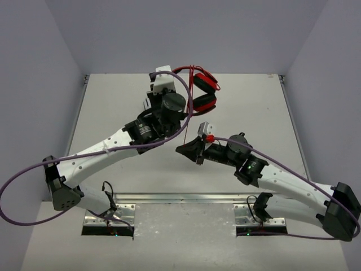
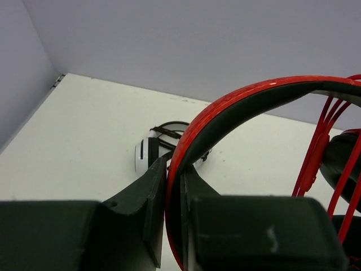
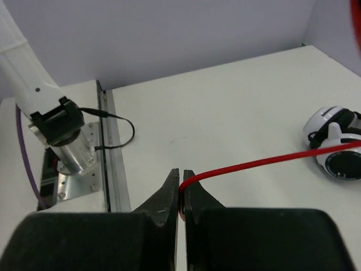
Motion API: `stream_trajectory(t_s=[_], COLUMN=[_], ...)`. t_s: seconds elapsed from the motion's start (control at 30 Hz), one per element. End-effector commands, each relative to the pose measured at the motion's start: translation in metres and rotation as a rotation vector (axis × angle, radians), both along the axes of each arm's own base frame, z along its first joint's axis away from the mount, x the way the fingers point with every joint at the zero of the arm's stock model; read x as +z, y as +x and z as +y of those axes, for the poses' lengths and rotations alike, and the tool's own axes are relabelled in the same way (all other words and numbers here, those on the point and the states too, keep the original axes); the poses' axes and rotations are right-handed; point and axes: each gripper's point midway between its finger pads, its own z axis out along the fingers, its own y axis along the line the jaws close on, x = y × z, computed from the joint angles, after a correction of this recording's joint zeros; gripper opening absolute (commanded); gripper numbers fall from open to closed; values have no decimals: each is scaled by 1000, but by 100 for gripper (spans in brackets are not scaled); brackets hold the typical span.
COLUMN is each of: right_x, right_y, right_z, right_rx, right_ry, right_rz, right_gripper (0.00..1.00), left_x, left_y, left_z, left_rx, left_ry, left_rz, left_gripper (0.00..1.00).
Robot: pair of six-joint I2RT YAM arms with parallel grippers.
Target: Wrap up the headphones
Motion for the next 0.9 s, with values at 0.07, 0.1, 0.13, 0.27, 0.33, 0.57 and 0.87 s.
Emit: stream_trajectory(t_s=[0.07,0.1,0.13,0.27,0.33,0.57,0.87], right_x=[-19,-20,-20,-13,-9,-11,-21], right_y=[6,7,8,9,12,17,32], right_z=[-18,-20,-23,-36,-43,-50,-65], right_rx=[-87,-95,-104,-94,-116,-85,-117], right_ry=[-344,-378,-411,-541,-578,-674,-802], right_rz=[-65,-68,-76,-148,-168,-303,-412], right_gripper=[1,1,1,1,1,1,1], left_x=[-58,-69,-80,-130,-166,-228,-285], left_y=[11,12,12,17,12,-14,-49], left_z=[9,9,7,-20,-35,-72,-87], left_rx=[77,76,66,-110,-237,-583,-827], left_ry=[-44,-20,1,110,150,212,263], left_rz=[9,26,44,135,200,276,400], left_gripper=[1,0,1,0,0,1,0])
